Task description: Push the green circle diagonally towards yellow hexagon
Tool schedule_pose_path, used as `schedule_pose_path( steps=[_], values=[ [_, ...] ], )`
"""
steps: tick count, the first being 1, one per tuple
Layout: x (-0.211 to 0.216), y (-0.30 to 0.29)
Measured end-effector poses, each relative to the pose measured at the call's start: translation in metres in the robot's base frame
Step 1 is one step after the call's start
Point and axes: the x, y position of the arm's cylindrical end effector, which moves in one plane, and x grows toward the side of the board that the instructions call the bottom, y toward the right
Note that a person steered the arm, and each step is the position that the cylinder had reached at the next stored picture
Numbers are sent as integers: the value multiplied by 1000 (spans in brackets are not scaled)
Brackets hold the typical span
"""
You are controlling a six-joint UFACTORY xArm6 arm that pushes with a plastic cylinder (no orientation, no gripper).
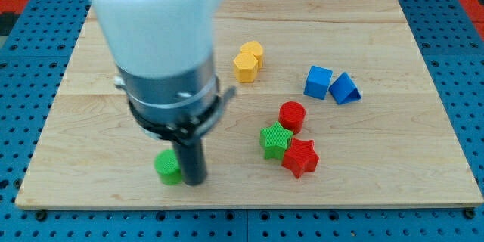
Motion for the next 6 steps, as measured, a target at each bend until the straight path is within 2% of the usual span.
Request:
schedule_pose_path(
  steps=[1, 2, 3, 4, 5, 6],
  values=[
    [-26, -23],
    [-93, -42],
    [-102, -89],
    [-18, -104],
    [20, -89],
    [-35, -20]
  ],
)
